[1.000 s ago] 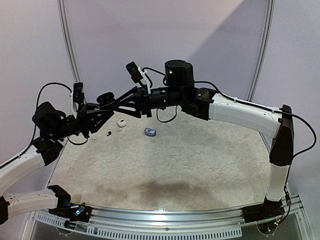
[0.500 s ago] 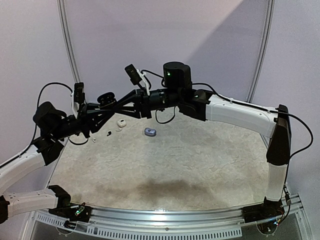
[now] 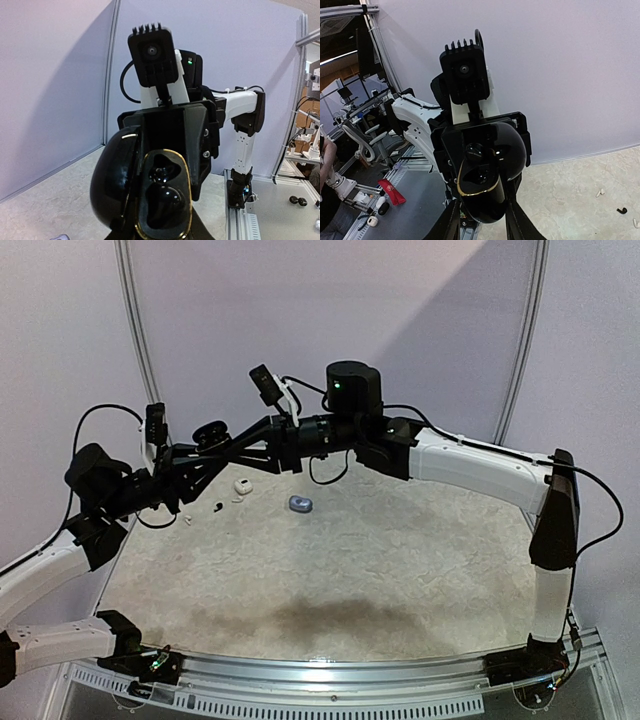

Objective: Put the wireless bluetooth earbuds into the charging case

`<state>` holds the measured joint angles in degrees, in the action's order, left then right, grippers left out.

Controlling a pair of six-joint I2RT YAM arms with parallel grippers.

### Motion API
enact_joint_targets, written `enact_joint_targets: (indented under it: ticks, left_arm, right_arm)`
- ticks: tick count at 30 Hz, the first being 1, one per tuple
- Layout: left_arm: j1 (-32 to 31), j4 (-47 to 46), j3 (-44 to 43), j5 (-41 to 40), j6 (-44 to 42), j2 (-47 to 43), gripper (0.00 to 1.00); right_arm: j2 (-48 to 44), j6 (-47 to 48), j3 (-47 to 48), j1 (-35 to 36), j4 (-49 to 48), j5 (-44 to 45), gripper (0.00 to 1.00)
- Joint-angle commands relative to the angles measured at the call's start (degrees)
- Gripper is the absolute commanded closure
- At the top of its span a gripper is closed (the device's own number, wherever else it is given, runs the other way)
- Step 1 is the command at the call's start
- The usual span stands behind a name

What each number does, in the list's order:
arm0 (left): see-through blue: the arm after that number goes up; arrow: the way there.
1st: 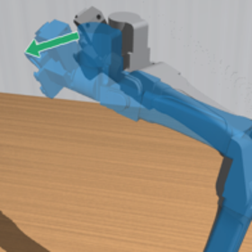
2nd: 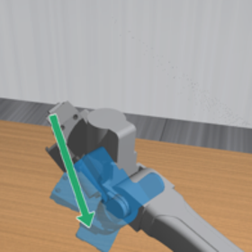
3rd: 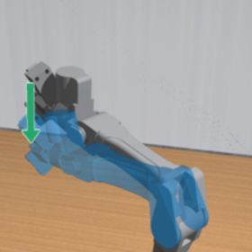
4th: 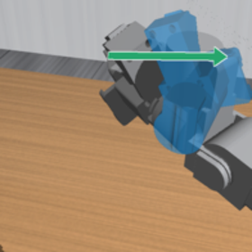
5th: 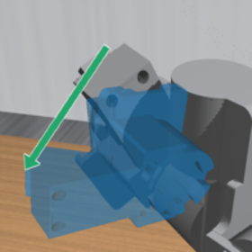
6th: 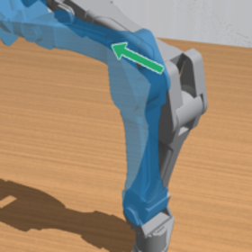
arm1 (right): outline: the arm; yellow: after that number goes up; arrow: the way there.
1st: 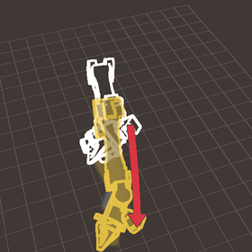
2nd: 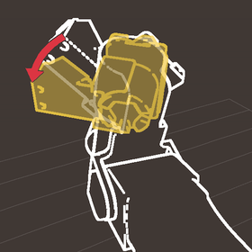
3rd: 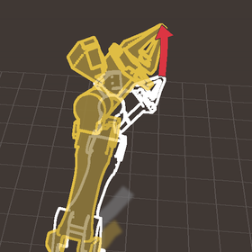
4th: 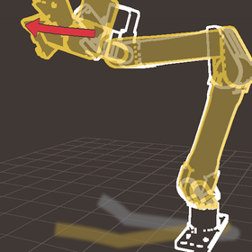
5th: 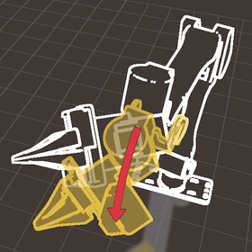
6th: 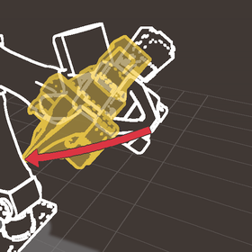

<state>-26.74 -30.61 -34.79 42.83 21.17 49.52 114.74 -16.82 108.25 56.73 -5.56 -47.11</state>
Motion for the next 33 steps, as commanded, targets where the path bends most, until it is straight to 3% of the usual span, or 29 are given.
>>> enact_joint_targets:
  ticks: [1,18,25,33]
  left_arm:
    - [-1.6,0.1,-1.1,0.3,-0.4,0.5,1.0]
    - [-1.8,0.8,-0.8,-1.4,-1.6,0.0,1.0]
    - [-1.8,0.6,-0.6,-1.4,-1.3,-0.2,1.0]
    - [-1.8,1.1,-0.1,-1.2,-1.0,-0.3,1.0]
  right_arm:
    - [1.7,-1.5,2.0,0.4,-1.4,0.3,0.68]
    - [2.6,-3.9,2.6,0.2,-0.5,6.0,0.58]
    - [2.4,-3.7,2.4,0.1,1.3,7.9,0.6]
    - [2.5,-4.8,2.1,0.1,-3.0,4.8,0.71]
